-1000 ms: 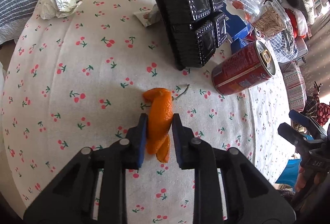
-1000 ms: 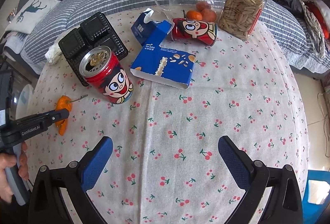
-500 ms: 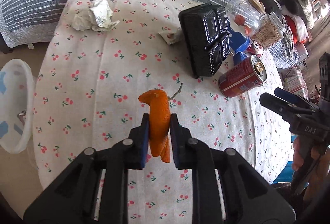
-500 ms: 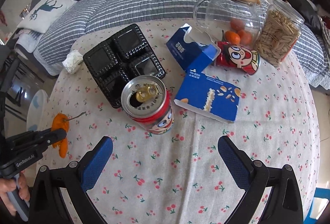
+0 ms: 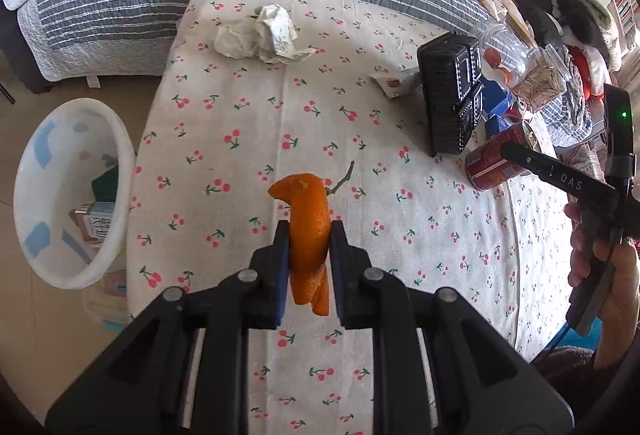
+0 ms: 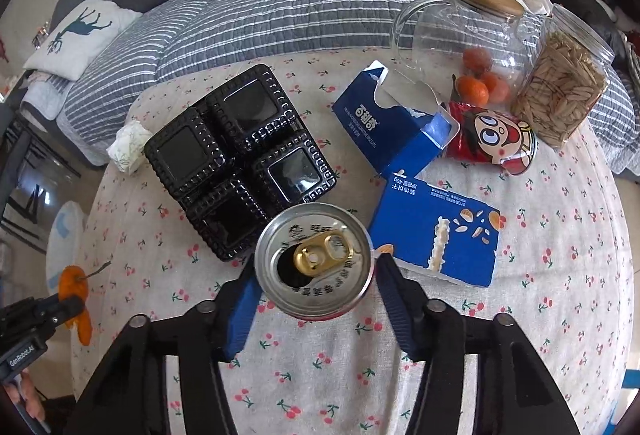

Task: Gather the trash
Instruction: 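Carry the orange pepper to the bin and release it while the right gripper grasps the red can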

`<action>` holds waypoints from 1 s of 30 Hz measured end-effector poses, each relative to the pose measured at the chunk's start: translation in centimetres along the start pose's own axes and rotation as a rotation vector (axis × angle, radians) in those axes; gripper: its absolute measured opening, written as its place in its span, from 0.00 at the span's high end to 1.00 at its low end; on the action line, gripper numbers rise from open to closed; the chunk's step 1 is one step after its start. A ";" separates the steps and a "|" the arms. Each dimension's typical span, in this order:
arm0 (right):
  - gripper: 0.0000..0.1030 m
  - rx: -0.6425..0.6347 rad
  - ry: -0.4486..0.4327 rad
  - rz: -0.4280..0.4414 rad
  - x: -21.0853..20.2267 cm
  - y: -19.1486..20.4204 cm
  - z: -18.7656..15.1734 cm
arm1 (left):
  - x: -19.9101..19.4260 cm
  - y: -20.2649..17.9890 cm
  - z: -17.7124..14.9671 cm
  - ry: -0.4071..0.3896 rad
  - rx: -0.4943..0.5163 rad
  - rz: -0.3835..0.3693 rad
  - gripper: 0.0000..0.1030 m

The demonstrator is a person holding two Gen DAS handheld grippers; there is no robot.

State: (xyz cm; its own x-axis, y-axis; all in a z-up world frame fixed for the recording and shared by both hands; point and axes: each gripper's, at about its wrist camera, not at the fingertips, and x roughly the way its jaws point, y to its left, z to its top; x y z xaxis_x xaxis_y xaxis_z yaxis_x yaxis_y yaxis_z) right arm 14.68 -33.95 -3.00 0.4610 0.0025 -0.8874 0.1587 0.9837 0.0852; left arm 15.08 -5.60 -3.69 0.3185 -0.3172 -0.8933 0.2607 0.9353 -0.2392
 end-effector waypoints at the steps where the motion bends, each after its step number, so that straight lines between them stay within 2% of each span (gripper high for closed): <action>1: 0.47 -0.002 -0.001 -0.005 -0.2 0.1 -0.1 | -0.2 0.3 0.0 -0.004 -0.003 0.001 0.80; 8: 0.48 -0.005 -0.006 -0.003 -1.7 0.8 -0.5 | -2.1 2.8 0.3 -0.049 -0.037 -0.004 0.80; 13: 0.48 -0.035 -0.032 0.021 -3.4 2.4 -0.8 | -3.6 5.9 0.4 -0.085 -0.085 0.023 0.80; 20: 0.48 -0.102 -0.059 0.085 -4.5 6.4 -1.0 | -4.6 12.4 0.4 -0.143 -0.186 0.148 0.80; 24: 0.48 -0.140 -0.067 0.113 -4.6 9.0 -1.2 | -4.1 15.9 0.1 -0.145 -0.261 0.196 0.80; 30: 0.48 -0.180 -0.068 0.147 -4.2 12.4 -1.6 | -3.4 17.6 -0.3 -0.135 -0.303 0.242 0.78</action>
State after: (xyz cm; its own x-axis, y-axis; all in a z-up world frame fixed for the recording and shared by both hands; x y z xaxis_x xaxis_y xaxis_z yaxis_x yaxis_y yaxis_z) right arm 13.37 -21.45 1.03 0.5264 0.1421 -0.8383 -0.0697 0.9898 0.1240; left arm 18.33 11.97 -4.95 0.4597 -0.0810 -0.8844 -0.1101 0.9830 -0.1472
